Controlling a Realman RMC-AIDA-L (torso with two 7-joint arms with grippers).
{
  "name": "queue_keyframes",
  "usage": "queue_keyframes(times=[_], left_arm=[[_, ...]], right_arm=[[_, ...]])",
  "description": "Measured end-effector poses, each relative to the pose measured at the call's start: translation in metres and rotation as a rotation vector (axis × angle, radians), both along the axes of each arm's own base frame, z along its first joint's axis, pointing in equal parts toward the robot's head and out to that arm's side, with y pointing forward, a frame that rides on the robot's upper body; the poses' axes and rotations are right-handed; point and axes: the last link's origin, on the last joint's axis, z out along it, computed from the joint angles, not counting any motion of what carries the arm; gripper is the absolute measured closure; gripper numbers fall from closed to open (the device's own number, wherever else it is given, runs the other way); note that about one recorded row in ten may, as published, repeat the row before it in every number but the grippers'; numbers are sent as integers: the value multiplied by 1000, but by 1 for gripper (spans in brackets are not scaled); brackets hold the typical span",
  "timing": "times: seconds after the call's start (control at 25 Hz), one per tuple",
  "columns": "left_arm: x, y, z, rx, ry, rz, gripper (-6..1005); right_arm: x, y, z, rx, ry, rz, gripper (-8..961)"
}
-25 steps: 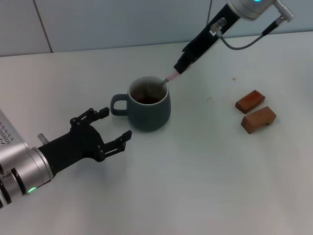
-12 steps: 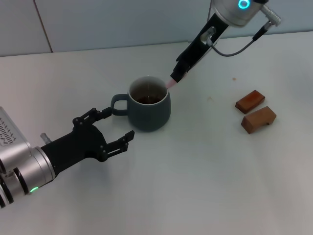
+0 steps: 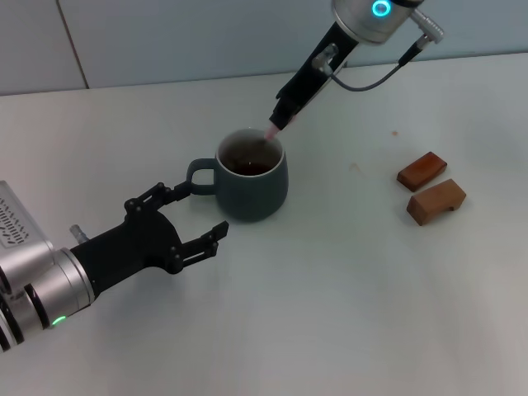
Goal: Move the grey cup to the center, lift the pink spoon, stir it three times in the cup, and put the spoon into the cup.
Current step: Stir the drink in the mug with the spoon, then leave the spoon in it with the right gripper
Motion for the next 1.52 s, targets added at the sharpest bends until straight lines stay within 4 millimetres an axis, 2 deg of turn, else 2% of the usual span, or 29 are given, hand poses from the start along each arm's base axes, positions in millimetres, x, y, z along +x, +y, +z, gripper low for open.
queue_keyframes(times=[0.28,0.44,0.64,0.84,1.0,1.16,1.28,1.52], left_arm=[[-1,0,0,-1,5,-1,152],[-1,-1,0,-1,5,0,152],[-2,-1,0,-1,4,1,152],[-1,-1,0,-2,4,0,152],[-1,-1,0,-2,4,0,152],[-1,-1,0,-3,4,-1,152],[-1,-1,-1,-3,4,-2,152],[0,-2,-1,-4,1,-1,152]], right_arm=[[4,-2,4,-13,-44,-14,828],[-10,-9,-6,-65,-36,4,827],[-18,-4,-11,-31,-35,45,827],[-10,4,-1,14,-71,40,826],[-6,0,0,-8,-84,21,826],[-10,-10,-11,-66,-75,25,825],[-16,-11,-16,-65,-65,46,825],[-19,1,-13,4,-59,85,824]])
